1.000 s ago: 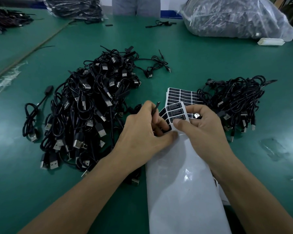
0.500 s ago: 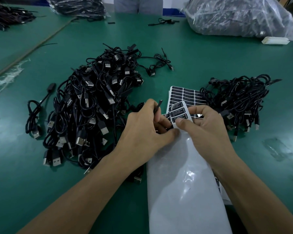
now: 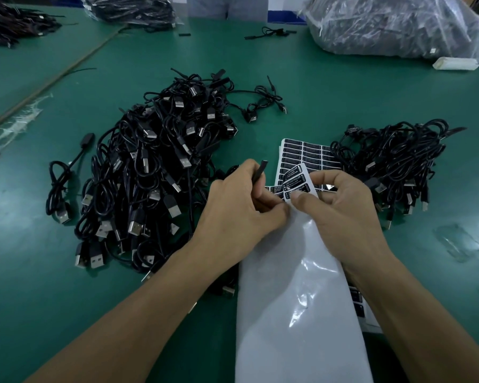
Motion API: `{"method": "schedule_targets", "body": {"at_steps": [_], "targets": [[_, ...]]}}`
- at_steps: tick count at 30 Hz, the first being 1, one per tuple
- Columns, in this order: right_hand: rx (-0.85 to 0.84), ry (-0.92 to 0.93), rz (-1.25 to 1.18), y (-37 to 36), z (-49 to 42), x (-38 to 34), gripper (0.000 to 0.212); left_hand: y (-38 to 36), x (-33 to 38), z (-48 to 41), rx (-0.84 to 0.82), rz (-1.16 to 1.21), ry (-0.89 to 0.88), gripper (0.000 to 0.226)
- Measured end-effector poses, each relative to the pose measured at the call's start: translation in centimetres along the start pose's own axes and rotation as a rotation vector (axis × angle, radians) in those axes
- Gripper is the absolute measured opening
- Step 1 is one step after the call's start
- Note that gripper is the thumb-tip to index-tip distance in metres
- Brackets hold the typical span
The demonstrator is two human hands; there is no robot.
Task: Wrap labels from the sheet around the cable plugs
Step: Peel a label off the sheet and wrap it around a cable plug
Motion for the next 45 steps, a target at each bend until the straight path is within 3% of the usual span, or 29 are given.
{"method": "schedule_targets", "body": {"at_steps": [5,12,16,18,22,25,33,35,38,42,45], "targets": [[0.042,0.03,0.032,0.3,-0.1,0.3,0.025,0.2,-0.3,-0.1,0.049,-0.049,0.01,0.043],[0.234,0.126,0.423,2.2,0.1,-0.1,0.035,1.6,-1.4,0.0,0.217,0.129,0.093,0.041],[0.282,0.142,0.831,2.1,0.4,-0.1,0.054,1.6,-1.5,-0.2,0.222,0.2,0.113,0.04],[0.356,0.248,0.894,2.1,0.8,-1.1,0.05,1.5,-1.7,-0.3,0.219,0.209,0.12,0.039],[0.264,0.51,0.751,-0.2,2.1,-3.0,0.019,1.4,-1.7,-0.2,0.23,0.197,0.112,0.039],[0.196,0.556,0.741,-1.8,2.4,-2.6,0.019,1.1,-1.6,-0.4,0.217,0.186,0.086,0.04],[0.263,0.608,0.705,-2.1,2.5,-2.4,0.01,0.9,-1.9,-0.4,0.187,0.158,0.081,0.044],[0.253,0.604,0.709,-2.1,2.5,-2.3,0.001,0.9,-1.8,-0.3,0.183,0.16,0.082,0.041],[0.26,0.575,0.642,-1.5,2.3,-2.5,0.008,0.8,-1.5,-0.2,0.179,0.21,0.095,0.038],[0.163,0.407,0.274,-0.4,1.2,-1.9,0.024,0.7,-1.4,-0.2,0.149,0.256,0.101,0.035],[0.053,0.282,-0.01,-0.3,0.6,-1.5,0.022,0.3,-1.2,-0.2,0.093,0.253,0.104,0.036]]}}
Point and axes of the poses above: each hand's wrist, its own z-axis away from the middle knuckle, its own y-axis out of the back of the hand, x = y × z, the point moved 7 cm from there along -z, towards the middle knuckle, and after that the axes turned 7 degrees about -y, right-handed, at the moved point
